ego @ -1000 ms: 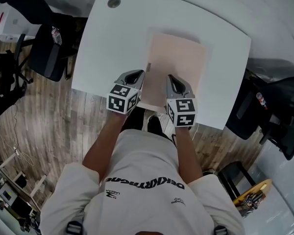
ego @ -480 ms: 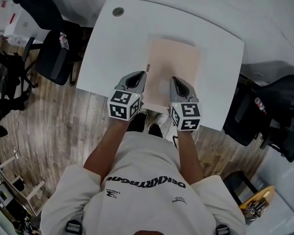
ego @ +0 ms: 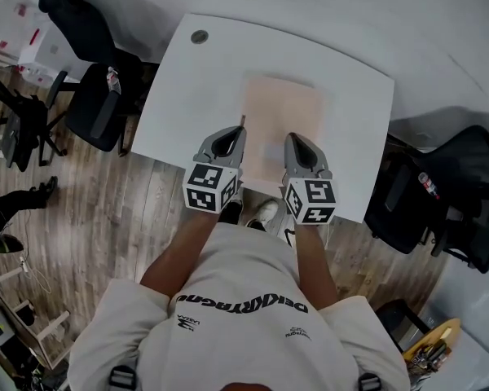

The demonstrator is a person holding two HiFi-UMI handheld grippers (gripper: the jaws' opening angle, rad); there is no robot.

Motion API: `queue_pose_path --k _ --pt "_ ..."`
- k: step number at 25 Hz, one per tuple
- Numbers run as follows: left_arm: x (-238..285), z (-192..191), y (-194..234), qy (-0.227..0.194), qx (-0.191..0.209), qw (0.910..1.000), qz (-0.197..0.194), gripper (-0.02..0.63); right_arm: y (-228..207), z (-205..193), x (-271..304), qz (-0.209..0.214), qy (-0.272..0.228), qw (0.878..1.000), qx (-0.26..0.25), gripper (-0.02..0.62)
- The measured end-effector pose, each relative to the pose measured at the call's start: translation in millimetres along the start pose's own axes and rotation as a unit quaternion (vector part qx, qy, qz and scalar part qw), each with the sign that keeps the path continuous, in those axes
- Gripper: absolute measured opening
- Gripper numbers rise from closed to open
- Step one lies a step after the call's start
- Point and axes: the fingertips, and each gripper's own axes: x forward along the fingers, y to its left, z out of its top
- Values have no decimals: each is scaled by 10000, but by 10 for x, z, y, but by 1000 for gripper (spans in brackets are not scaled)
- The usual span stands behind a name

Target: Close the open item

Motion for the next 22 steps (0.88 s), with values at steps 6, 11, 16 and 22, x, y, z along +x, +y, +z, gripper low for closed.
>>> queue_pose_path --k 6,11,16,22 --pt "-134 168 -142 -289 130 9995 4 3 21 195 -140 -34 -331 9994 -27 0" --pt "-243 353 -262 -586 370 9976 7 3 74 392 -264 -42 -623 9980 -126 0" --pt "-323 524 -388 -867 521 9949 -38 3 87 563 -360 -25 -853 9962 -191 0" --pt "-409 629 -404 -1024 533 9933 -77 3 161 667 -411 -21 -974 9949 -275 0"
